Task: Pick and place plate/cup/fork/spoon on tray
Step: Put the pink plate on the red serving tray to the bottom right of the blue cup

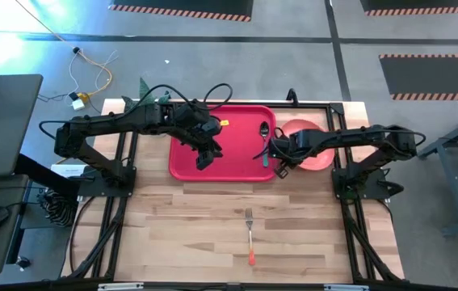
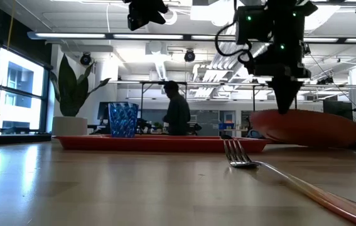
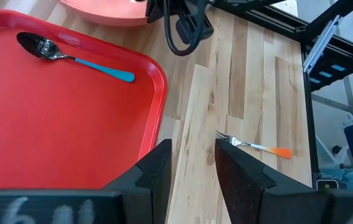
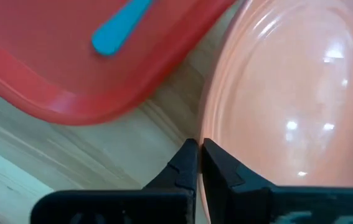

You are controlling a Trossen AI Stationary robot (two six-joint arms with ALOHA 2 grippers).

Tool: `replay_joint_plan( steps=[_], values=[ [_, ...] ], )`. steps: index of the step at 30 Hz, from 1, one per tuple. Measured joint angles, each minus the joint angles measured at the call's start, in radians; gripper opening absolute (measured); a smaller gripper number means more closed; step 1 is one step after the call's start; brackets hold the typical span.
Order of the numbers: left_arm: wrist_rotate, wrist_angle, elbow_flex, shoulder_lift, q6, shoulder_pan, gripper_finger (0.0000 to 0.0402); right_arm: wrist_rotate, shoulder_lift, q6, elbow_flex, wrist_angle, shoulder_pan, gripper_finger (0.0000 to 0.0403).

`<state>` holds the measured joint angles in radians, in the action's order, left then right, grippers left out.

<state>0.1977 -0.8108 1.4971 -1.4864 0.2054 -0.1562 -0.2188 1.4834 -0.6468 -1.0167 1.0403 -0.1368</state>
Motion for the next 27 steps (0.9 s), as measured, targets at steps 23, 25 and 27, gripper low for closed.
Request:
replay_joint_plan(
  steps=[23, 25, 27],
  values=[
    [0.001, 0.0, 0.0, 0.0, 0.024, 0.0, 0.0113, -0.101, 0.0, 0.176, -0.248, 0.045, 0.0, 0.0],
    [0.001, 0.0, 0.0, 0.0, 0.029, 0.005, 0.0111, -0.104, 0.0, 0.209, -0.271, 0.028, 0.0, 0.0],
    [0.001, 0.0, 0.0, 0.0, 0.029, 0.012, 0.0107, -0.106, 0.0, 0.241, -0.294, 0.011, 0.0, 0.0]
  ],
)
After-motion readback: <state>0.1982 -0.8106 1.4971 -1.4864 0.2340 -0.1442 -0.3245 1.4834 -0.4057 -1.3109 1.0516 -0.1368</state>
